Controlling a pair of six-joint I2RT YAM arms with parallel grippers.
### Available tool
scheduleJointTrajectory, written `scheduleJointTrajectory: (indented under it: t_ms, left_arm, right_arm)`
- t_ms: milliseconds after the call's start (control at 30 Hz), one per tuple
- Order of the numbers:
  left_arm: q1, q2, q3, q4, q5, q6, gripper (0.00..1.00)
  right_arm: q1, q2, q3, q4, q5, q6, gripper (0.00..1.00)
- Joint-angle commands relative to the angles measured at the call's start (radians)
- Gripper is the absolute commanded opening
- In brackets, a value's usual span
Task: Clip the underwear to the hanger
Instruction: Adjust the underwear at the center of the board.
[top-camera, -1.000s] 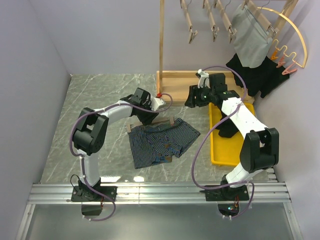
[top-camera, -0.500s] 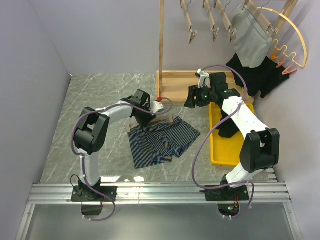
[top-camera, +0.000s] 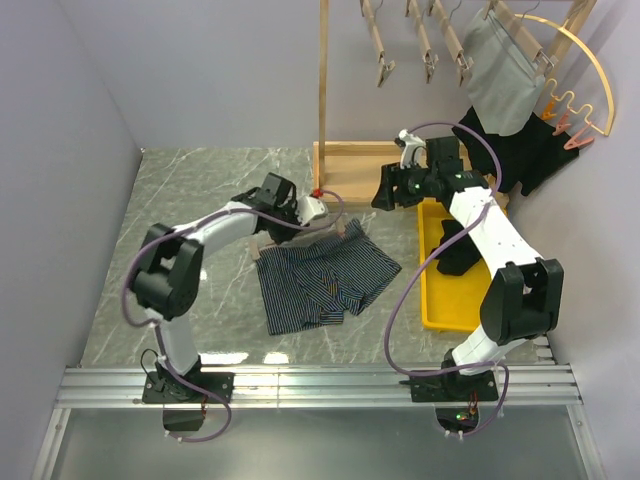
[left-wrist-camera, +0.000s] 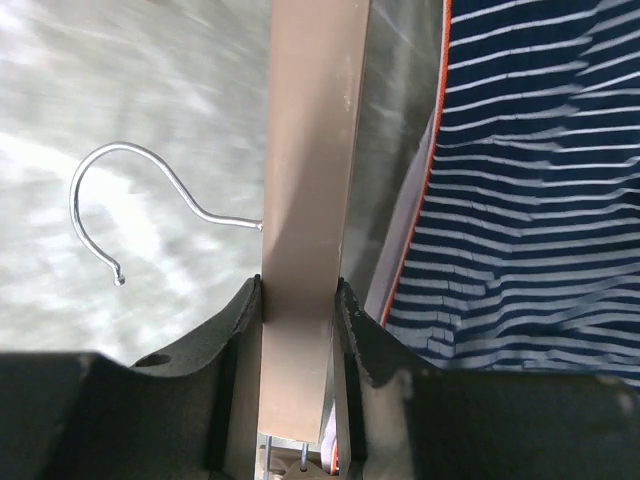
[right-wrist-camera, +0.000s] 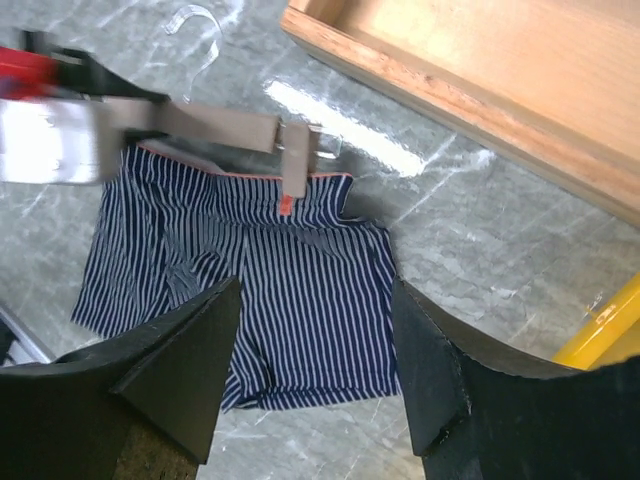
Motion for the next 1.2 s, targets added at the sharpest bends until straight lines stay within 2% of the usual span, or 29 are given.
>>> scheduleJointTrajectory:
  t_ms: [0,133,400,633,833,1033,1167]
  left_arm:
    - [0.001,-0.191,-0.008,0.14,-0.015,0.037,0.0]
    - [-0.006,-0.3,-0.028,0.191,-0.023,0.067,0.0]
    - [-0.054,-0.499,-0.161,0.312,-0.025,0.256,0.0]
    - [-0.11,-0.599,-0.245,0.373,-0.032,0.416,0.0]
    - [-0.17,-0.659,-0.313,0.47,-0.037,0.502,0.0]
    - [-0.2,-0.673,-0.299,0.456,-0.052,0.509,0.0]
    - [-0.201,-0.691,-0.206,0.283,-0.002,0.45,0.0]
  right_arm:
    - [-0.011,-0.041,0.08,-0.037,-0.047,-0.033,0.69]
    - [-0.014,-0.066,0.123,-0.078,-0.067,-0.053,0.69]
    - [-0.02,-0.145,0.231,-0.15,-0.101,-0.079,0.69]
    - [-0.028,-0.231,0.278,-0.222,-0.112,-0.142,0.68]
    - [-0.015,-0.244,0.327,-0.348,-0.227,-0.217,0.69]
    - [0.009,-0.233,0.265,-0.42,-0.261,-0.254,0.69]
    - [0.011,-0.218,0.251,-0.428,-0.29,-0.253,0.68]
